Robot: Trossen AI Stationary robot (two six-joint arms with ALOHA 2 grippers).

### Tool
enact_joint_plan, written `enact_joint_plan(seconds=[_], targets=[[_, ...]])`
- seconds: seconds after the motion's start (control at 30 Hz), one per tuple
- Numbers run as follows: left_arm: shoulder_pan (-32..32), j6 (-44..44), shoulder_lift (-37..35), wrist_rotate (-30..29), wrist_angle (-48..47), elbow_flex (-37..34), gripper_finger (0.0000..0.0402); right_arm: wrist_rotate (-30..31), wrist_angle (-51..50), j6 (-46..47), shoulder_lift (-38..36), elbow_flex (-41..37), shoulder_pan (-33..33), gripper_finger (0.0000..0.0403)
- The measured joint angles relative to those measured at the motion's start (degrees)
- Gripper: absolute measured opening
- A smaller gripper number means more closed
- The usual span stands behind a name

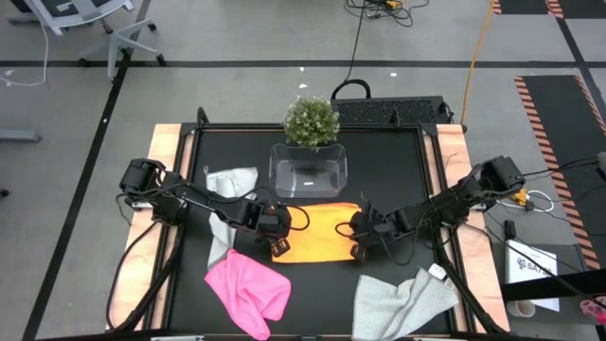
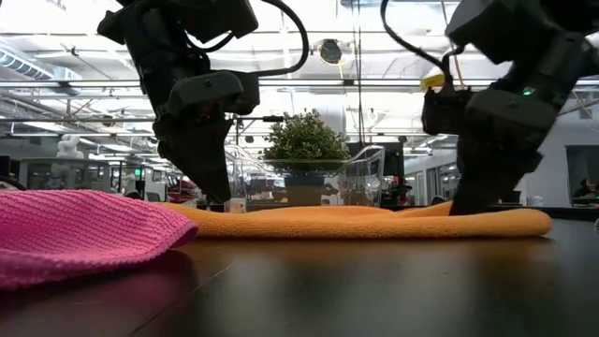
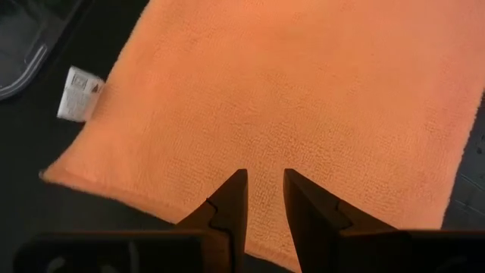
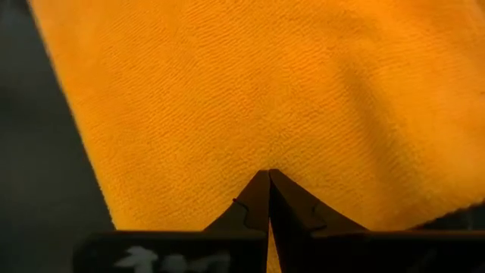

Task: Fold microfiber towels
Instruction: Fold the orange microfiber towel on the table

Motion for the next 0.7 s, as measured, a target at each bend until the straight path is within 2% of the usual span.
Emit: enact_joint_plan(seconds=[0.17, 0.33, 0.5, 0.7], targets=[[0.0, 0.0, 0.0, 0.0, 0.0, 0.0, 0.0088, -0.3, 1.2, 3.5, 0.0, -0.1, 3.2, 0.0], [0.0, 0.0, 0.0, 0.0, 0.0, 0.0, 0.0088, -0.6, 7.8, 5.8, 0.1, -0.2, 5.3, 0.0], [0.0, 0.8, 0.0, 0.0, 0.2, 0.0, 0.0088, -0.4, 9.7, 4.1, -1.4, 0.2, 3.4, 0.0], [-0.1, 6.1, 0.0, -1.5, 0.3, 0.0, 0.0088, -0.3, 9.1, 0.4, -4.5, 0.2, 0.8, 0.0]])
